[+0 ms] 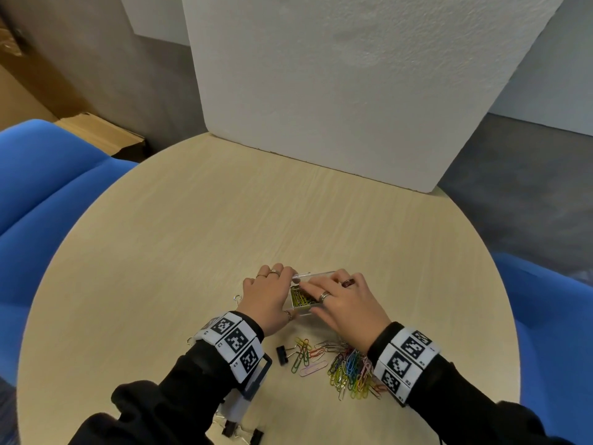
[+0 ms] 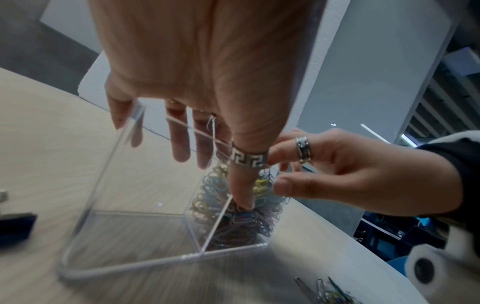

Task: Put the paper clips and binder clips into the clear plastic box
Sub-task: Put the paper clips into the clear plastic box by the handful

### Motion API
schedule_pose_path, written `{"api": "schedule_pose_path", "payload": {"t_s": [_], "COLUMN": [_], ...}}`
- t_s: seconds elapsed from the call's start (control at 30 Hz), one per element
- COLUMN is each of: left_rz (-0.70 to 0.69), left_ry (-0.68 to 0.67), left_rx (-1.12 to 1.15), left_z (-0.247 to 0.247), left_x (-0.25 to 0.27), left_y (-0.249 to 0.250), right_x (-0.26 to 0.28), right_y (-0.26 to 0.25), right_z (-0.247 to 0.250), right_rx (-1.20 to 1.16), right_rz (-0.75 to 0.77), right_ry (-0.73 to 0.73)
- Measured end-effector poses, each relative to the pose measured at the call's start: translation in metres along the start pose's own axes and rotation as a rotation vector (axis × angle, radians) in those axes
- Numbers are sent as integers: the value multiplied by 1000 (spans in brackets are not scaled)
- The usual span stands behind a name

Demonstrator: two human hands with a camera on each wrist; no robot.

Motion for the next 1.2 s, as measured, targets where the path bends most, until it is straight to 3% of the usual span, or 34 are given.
{"api": "schedule_pose_path", "payload": {"t_s": [0.13, 0.3, 0.4, 0.53, 0.8, 1.0, 1.13, 1.2], "left_rz": [-4, 11, 13, 14, 14, 14, 13, 13], "left_ry": [1, -2, -2, -5, -4, -5, -6, -3], "left_rx": [4, 27, 38, 41, 47, 50, 49, 52], "left_z": [1, 4, 5, 5, 6, 6, 6, 6], "left_x": [-2, -6, -8, -9, -8, -8, -7, -8], "left_y": [0, 1, 0, 1, 0, 1, 1, 1], "right_x": [1, 20, 35, 61, 81, 84, 80, 84], "right_y": [2, 25, 6, -36, -23, -28, 4, 22], "right_z": [-4, 13, -10, -68, -75, -72, -42, -37], "right_rx": [5, -332, -418, -244, -162, -39, -194, -407], "right_rz": [-8, -95, -16, 146, 131, 224, 48, -93], "right_ry": [-53, -30, -213, -514, -530, -479, -318, -384]}}
Point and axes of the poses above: each hand's wrist, its own x-axis away from the middle knuckle, its own z-axis out of the back of the hand, y = z × x, the point moved 8 cm from there along -x, towards the middle knuckle, and after that the axes turned 8 degrees about -y, right-handed, at the moved point
